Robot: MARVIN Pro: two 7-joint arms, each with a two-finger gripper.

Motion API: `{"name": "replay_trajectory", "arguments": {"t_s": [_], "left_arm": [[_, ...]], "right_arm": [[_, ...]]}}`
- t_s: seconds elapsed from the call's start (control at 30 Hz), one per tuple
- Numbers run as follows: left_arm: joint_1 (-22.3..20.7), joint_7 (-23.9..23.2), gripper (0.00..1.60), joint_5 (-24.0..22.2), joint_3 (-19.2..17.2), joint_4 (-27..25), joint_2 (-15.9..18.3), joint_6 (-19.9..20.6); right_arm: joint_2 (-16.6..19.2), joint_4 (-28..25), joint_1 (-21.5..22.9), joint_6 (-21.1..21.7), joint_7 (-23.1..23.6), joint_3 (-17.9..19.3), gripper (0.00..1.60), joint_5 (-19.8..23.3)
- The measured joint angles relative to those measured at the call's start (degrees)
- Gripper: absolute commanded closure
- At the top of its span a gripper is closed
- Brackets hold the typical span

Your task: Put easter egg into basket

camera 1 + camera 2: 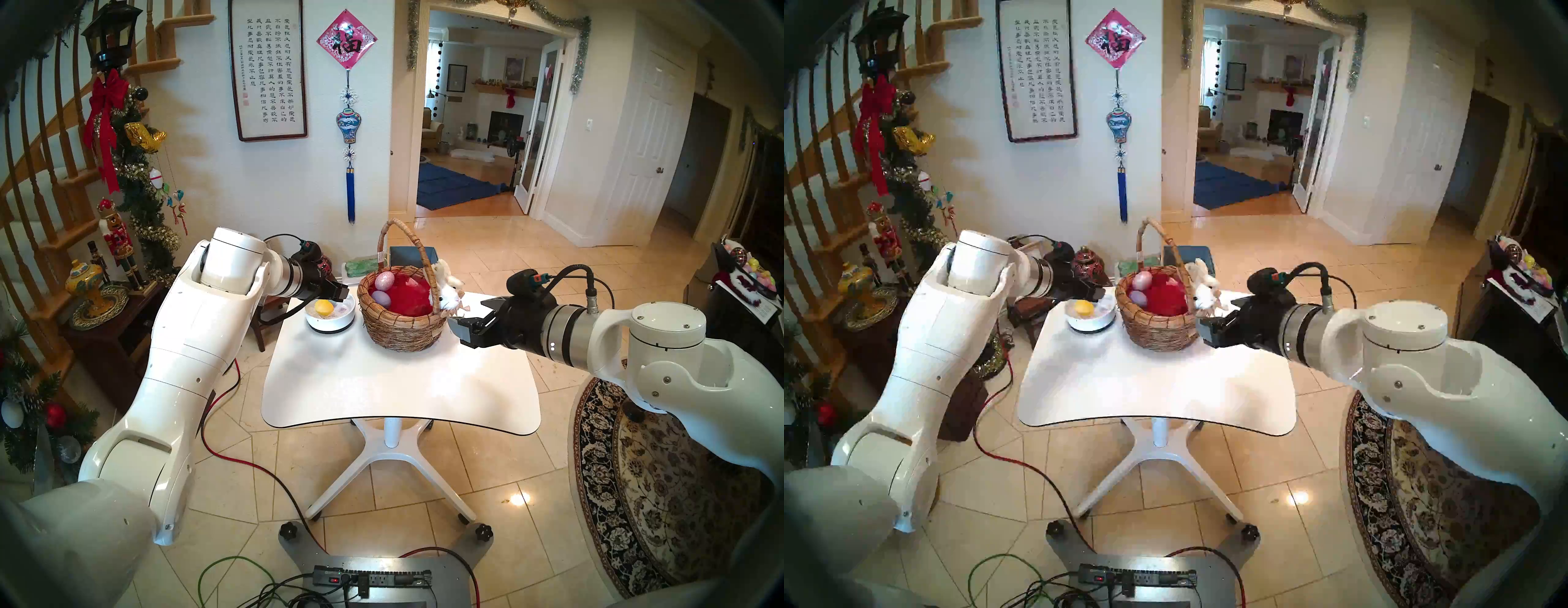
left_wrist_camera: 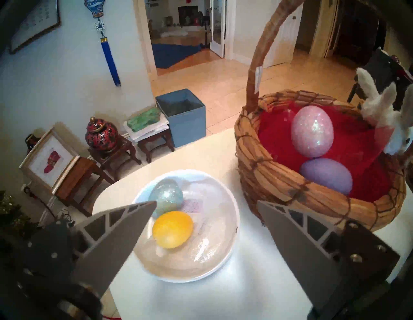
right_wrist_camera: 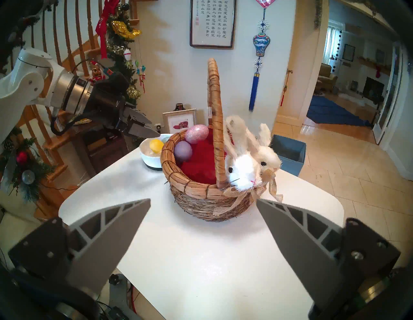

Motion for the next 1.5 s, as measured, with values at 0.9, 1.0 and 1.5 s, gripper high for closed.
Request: {"name": "replay_trajectory", "arguments": {"t_s": [0.9, 1.0, 1.5], "left_arm": [[0.07, 0.73, 0.21, 1.43, 0.11, 1.58, 1.6, 0.0], [0.07, 1.06, 0.21, 1.76, 0.23, 2.05, 1.52, 0.0], [-0.71, 0.31, 0.21, 2.66, 0.46, 5.41, 0.51, 0.0]], "right_arm": [[0.0, 0.0, 0.0, 0.0, 0.0, 0.0, 0.0, 0.0], [0.0, 0.0, 0.0, 0.0, 0.0, 0.0, 0.0, 0.0], [0.0, 0.0, 0.0, 0.0, 0.0, -0.01, 0.0, 0.01]]}}
